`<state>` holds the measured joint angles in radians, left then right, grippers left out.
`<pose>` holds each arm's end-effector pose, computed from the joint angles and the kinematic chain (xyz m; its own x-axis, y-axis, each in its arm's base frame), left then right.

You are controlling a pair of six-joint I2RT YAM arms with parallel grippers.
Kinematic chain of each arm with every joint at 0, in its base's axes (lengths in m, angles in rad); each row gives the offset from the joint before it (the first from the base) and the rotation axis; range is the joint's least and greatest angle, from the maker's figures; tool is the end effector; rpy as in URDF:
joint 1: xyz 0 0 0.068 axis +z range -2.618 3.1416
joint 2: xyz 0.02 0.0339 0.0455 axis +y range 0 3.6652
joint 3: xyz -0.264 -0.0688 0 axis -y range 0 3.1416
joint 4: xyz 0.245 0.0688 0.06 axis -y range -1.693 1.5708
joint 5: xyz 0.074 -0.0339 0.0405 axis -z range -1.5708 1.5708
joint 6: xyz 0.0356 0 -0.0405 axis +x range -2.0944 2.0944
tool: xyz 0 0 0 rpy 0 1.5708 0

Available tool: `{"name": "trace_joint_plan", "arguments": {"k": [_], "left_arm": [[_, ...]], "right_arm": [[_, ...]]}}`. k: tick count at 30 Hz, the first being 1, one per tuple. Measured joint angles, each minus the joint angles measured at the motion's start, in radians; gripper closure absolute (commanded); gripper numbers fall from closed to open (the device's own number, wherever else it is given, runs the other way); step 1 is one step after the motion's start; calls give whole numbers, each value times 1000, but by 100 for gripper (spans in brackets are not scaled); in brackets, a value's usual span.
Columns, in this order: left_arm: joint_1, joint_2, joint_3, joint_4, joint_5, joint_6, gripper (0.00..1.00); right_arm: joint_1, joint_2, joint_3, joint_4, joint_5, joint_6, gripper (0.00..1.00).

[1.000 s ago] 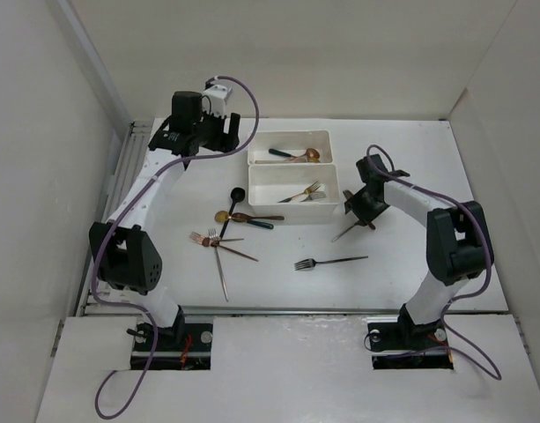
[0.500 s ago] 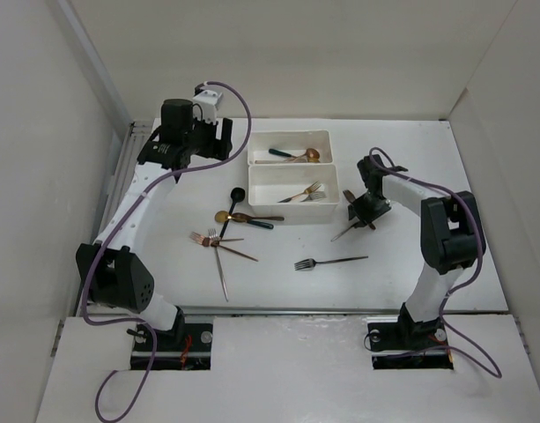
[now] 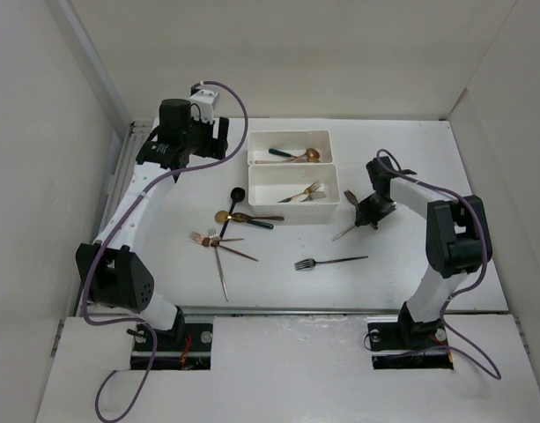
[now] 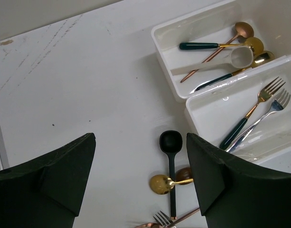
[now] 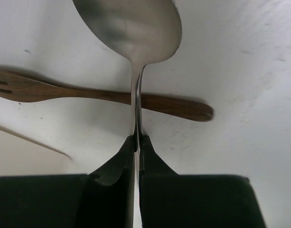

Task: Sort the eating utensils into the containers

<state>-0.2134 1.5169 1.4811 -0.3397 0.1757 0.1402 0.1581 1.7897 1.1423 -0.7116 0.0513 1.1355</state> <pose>0.3449 -0.0811 0.3883 -0.3036 0.2066 -0.9302 0.4139 0.9079 0.0665 0.3281 0.0505 0.1642 -0.5400 0.8309 -0.1341 0.8136 0.5562 0.1695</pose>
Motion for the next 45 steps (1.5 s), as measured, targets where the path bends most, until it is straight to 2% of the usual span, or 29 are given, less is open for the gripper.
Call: {"name": "trace_joint_plan", "arguments": {"k": [5,11,17,20,25,33,43,44,45], "left_arm": [[2,0,0,0,-2,0,25],[21,0,0,0,0,0,25],[60,0,0,-1,4,-4,25],[72,0,0,-2,5,-5,25],[85,0,0,-10,11,-5,25],[143,-2,-26,-18,29,-4,25],[149,-2,-41,-8,34,-4,25],[149,-2,-42,-6,33,-5,25],[149,-2,-42,-6,33,-4,25]], "right_arm": [[11,-91,15,-47,107,-36,100],[53,-254,244,-146,318,-32,100],[147,-381,379,18,445,62,100],[176,-297,484,125,447,143,100],[211,-18,700,222,407,283,100],[258,337,869,177,256,436,100],[326,439,898,121,159,541,100],[328,445,898,123,153,546,97],[330,449,893,129,146,549,88]]}}
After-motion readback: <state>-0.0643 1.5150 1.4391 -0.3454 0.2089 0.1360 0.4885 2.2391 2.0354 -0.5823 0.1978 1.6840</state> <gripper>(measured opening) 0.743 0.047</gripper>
